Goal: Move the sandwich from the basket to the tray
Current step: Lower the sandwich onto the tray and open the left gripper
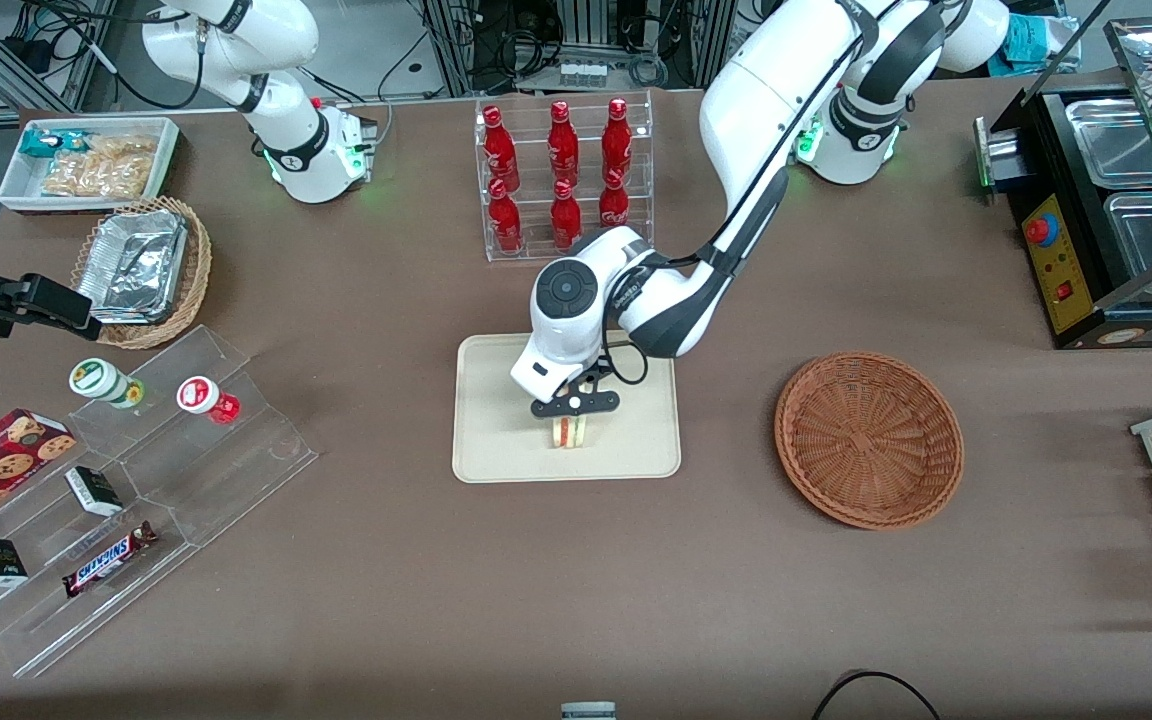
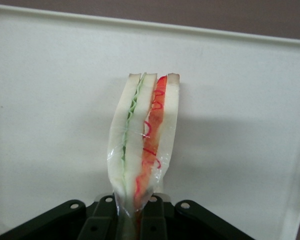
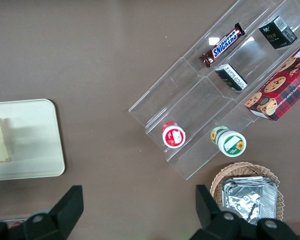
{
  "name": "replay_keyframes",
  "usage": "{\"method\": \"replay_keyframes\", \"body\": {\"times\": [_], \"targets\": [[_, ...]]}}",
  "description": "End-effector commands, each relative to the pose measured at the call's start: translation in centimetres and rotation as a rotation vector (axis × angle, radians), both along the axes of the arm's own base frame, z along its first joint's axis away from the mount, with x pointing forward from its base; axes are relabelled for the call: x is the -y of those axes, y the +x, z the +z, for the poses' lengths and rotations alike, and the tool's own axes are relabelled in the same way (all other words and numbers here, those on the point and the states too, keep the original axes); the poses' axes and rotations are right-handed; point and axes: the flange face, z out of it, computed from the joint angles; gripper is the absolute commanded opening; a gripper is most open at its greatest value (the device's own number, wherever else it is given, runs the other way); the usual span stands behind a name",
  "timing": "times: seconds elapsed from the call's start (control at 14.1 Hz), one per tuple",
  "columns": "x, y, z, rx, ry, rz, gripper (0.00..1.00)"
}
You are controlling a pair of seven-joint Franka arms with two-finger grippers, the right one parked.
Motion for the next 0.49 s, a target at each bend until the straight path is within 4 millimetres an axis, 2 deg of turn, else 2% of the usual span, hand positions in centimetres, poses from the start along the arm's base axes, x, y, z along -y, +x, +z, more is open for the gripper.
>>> {"method": "replay_keyframes", "body": {"times": [0.0, 0.14, 0.21, 0.28, 0.35, 0.42], "targets": [[0.6, 0.1, -0.4, 0.027, 0.020, 0.015, 0.16], [0.6, 0.1, -0.9, 0.022, 0.022, 0.015, 0.23], [0.7, 0.4, -0.6, 0.026, 0.014, 0.017, 0.32], [0.7, 0.6, -0.4, 0.029, 0.008, 0.022, 0.52], [0.7, 0.6, -0.2, 0.028, 0.005, 0.027, 1.00], [0.7, 0.7, 0.2, 0.027, -0.003, 0.047, 1.00]]}}
